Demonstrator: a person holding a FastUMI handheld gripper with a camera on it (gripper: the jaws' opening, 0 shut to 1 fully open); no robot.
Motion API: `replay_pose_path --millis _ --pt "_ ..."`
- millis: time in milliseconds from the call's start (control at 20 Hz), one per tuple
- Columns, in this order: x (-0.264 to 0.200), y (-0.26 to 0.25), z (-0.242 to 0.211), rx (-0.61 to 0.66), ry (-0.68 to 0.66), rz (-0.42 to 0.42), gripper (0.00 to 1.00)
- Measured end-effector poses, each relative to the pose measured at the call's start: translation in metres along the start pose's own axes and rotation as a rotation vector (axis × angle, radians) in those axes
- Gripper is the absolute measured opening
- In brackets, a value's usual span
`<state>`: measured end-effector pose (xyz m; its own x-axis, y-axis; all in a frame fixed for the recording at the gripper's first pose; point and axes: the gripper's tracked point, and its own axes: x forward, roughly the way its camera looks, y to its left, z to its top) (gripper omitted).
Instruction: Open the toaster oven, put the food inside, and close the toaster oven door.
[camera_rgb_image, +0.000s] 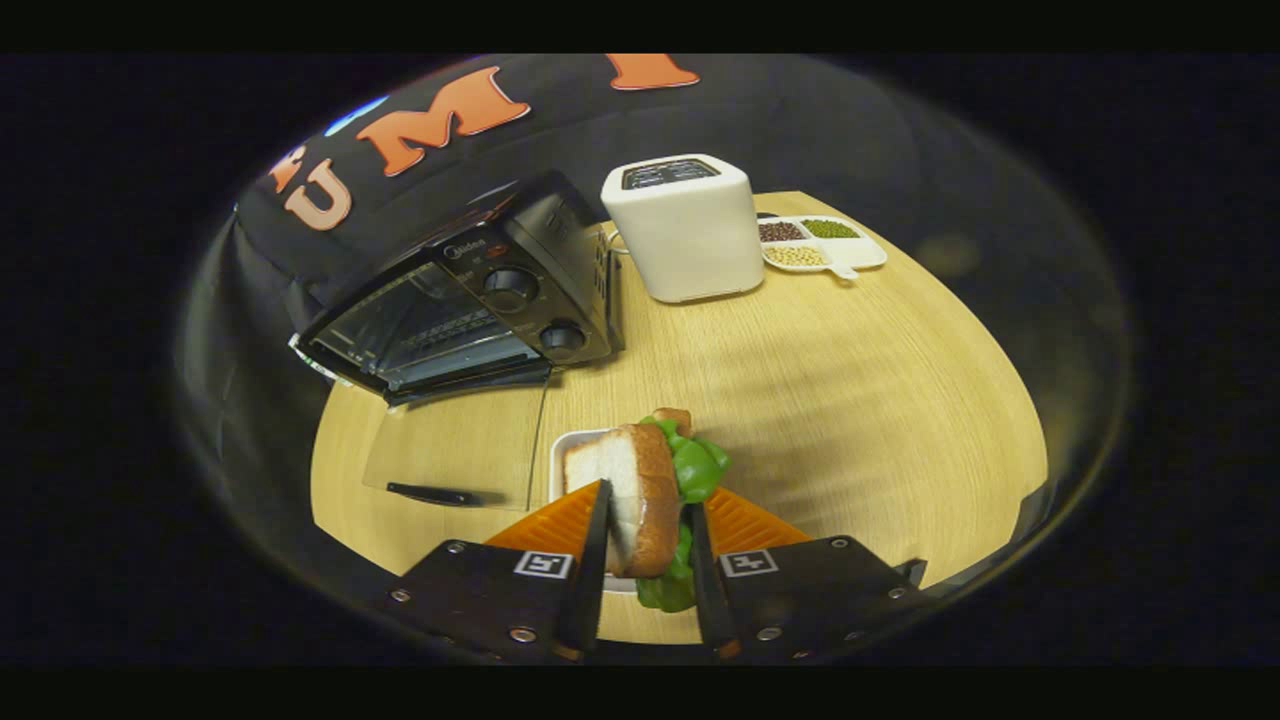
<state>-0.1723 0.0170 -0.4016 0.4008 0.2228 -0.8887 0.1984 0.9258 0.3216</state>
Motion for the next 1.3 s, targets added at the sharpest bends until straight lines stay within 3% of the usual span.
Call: replay_pose_path --millis 250,450,650,1050,1300 --pt "-0.016 0.014 0.022 -0.005 -0.064 0.0 0.26" --pt "-0.039 0.047 0.063 0.014 -0.161 0.057 0.25" --pt "-0.045 0.096 0.086 0.048 -0.215 0.173 0.26" --pt "0.01 0.168 0.099 0.168 -0.213 0.316 0.26" --pt "0.047 0.199 0.098 0.332 -0.232 0.416 0.25"
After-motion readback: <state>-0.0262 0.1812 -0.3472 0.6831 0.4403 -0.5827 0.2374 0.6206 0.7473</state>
